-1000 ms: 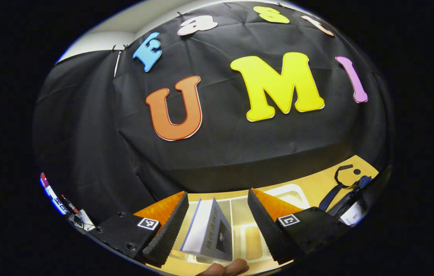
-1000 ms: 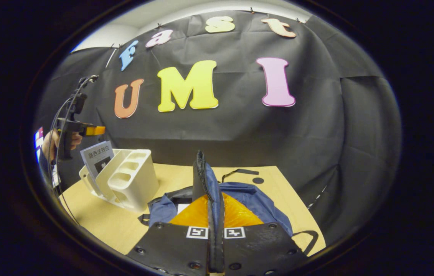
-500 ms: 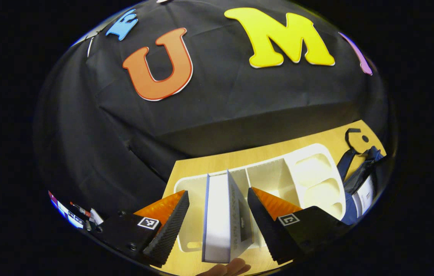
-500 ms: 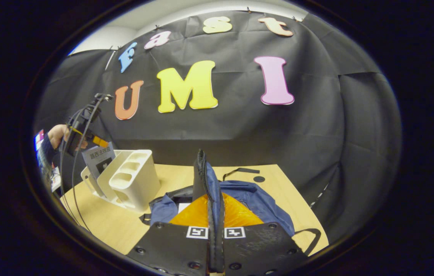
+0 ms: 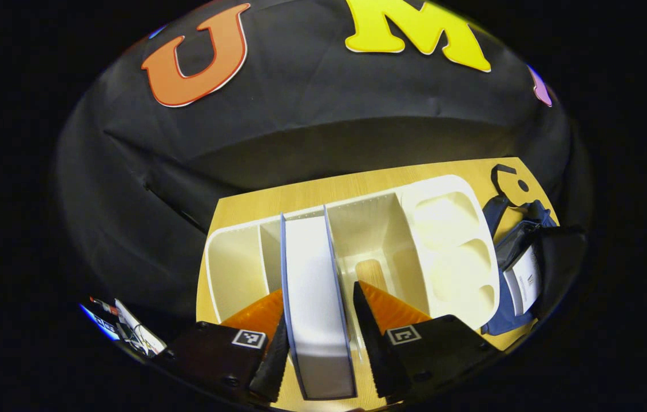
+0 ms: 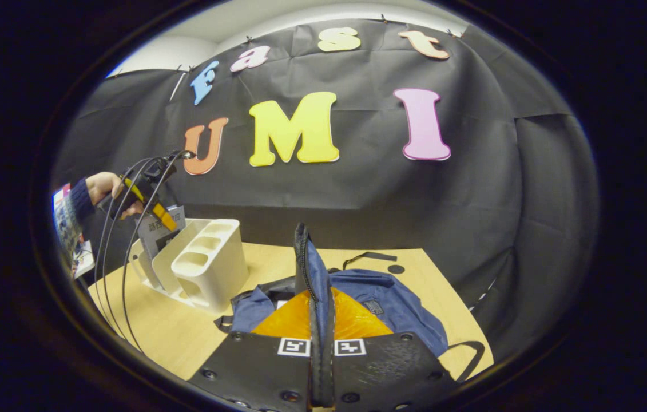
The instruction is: Open the schoolbag, grab two books from the bookshelf and put them into the schoolbag.
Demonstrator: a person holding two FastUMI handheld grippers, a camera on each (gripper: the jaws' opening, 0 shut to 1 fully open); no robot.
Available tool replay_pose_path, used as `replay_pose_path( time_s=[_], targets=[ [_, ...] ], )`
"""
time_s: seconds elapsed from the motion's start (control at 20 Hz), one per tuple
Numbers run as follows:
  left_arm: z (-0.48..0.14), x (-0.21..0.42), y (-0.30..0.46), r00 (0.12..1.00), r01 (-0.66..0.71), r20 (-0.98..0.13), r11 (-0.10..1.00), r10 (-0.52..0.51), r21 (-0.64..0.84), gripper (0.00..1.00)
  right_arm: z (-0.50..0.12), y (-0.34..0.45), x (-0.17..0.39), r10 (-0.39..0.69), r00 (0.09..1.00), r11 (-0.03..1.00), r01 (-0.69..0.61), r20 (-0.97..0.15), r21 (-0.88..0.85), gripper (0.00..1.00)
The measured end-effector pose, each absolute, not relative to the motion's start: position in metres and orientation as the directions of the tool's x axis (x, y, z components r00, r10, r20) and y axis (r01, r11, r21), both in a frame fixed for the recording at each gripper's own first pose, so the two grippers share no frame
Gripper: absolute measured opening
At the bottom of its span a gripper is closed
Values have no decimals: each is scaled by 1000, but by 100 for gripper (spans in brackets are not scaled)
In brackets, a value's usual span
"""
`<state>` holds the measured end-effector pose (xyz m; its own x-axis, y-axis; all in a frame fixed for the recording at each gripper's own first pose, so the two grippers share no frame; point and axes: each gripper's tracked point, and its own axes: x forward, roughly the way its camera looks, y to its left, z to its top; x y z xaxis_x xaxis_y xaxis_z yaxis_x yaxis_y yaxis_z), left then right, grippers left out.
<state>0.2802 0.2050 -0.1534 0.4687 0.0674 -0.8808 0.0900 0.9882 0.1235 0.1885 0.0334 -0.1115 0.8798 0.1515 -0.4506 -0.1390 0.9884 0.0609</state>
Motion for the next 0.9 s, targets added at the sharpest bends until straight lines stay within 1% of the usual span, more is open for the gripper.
replay_pose_path(
  time_s=[0.05,0.1,0.2,0.25,0.3,0.5,0.75,0.9],
  targets=[
    [-156,280,207,461,85,-884,988,75,128,57,-112,32,188,153,879,988,-139,-451,63,0],
    [-156,276,207,455,71,-887,990,79,125,50,-112,31,188,158,882,987,-143,-444,68,1],
    [-156,275,208,456,55,-887,992,77,114,48,-114,29,192,166,882,986,-142,-442,86,0],
    [-156,276,208,463,49,-884,993,70,104,48,-118,28,193,167,878,986,-141,-449,91,2],
    [-158,274,207,462,45,-885,995,60,90,46,-119,26,194,167,872,986,-140,-460,92,1],
    [-158,269,208,479,10,-877,999,36,47,45,-118,29,193,172,871,985,-149,-459,87,1],
    [-141,250,206,503,-37,-864,999,24,6,44,-118,30,188,173,871,985,-144,-460,97,1],
    [-132,237,205,539,-45,-843,998,-3,-33,45,-118,31,188,171,875,985,-144,-453,94,1]
  ],
)
